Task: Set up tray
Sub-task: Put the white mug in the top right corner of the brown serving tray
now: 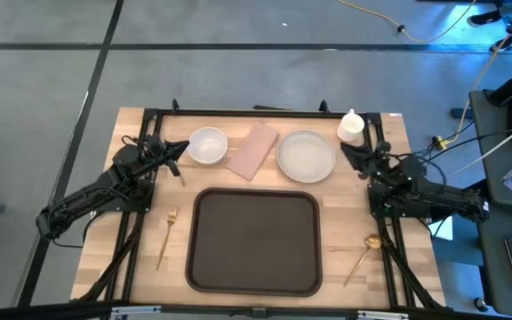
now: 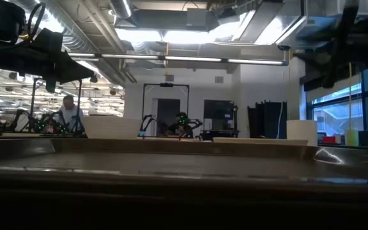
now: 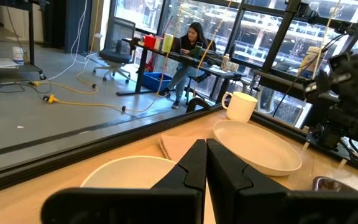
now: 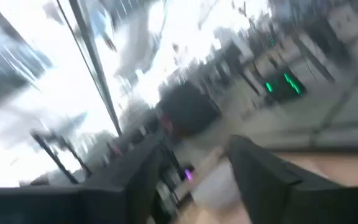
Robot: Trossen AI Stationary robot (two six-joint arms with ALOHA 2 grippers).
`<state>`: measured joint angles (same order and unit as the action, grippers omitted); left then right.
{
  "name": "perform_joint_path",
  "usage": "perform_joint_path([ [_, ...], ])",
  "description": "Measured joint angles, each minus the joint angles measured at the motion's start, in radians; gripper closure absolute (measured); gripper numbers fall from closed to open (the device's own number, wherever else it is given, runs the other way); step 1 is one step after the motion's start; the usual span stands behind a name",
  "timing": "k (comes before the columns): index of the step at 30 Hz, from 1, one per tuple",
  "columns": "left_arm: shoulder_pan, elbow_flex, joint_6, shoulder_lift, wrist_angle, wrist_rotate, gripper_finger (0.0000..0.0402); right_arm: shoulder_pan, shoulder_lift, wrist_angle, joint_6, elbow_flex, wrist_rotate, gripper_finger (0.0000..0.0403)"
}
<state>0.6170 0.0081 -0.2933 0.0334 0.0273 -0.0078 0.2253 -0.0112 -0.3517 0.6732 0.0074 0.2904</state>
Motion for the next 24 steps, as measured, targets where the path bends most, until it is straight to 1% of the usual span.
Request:
perform_joint_path([
  [2, 0.000, 0.000, 0.000, 0.000, 0.000, 0.000, 0.0397, 0.000, 0.000, -0.066, -0.032, 0.000, 0.017, 0.0148],
  [4, 0.000, 0.000, 0.000, 0.000, 0.005, 0.000, 0.0398, -0.001, 0.000, -0.118, -0.084, 0.000, 0.070, 0.0109],
  [6, 0.000, 0.000, 0.000, 0.000, 0.010, 0.000, 0.0398, 0.000, 0.000, -0.166, -0.146, 0.000, 0.127, 0.0078],
  [8, 0.000, 0.000, 0.000, 0.000, 0.014, 0.000, 0.0398, 0.000, 0.000, -0.177, -0.184, 0.020, 0.169, 0.0057],
  [11, 0.000, 0.000, 0.000, 0.000, 0.016, 0.000, 0.0397, 0.000, -0.010, -0.098, -0.226, 0.112, 0.206, 0.0047],
  [14, 0.000, 0.000, -0.001, 0.000, 0.017, 0.000, 0.0398, 0.000, -0.068, 0.088, -0.258, 0.275, 0.244, 0.0046],
  [16, 0.000, 0.000, -0.009, 0.000, 0.022, 0.000, 0.0397, 0.000, -0.139, 0.287, -0.220, 0.423, 0.301, 0.0045],
  [20, 0.000, 0.000, -0.010, 0.000, 0.030, 0.000, 0.0398, 0.000, -0.351, 0.687, -0.200, 0.735, 0.391, 0.0045],
  [22, 0.000, 0.000, -0.010, 0.000, 0.030, 0.000, 0.0398, 0.002, -0.473, 0.863, -0.164, 0.885, 0.444, 0.0045],
  [24, 0.000, 0.000, -0.011, 0.000, 0.030, 0.000, 0.0398, 0.020, -0.587, 1.052, -0.087, 1.030, 0.490, 0.0045],
])
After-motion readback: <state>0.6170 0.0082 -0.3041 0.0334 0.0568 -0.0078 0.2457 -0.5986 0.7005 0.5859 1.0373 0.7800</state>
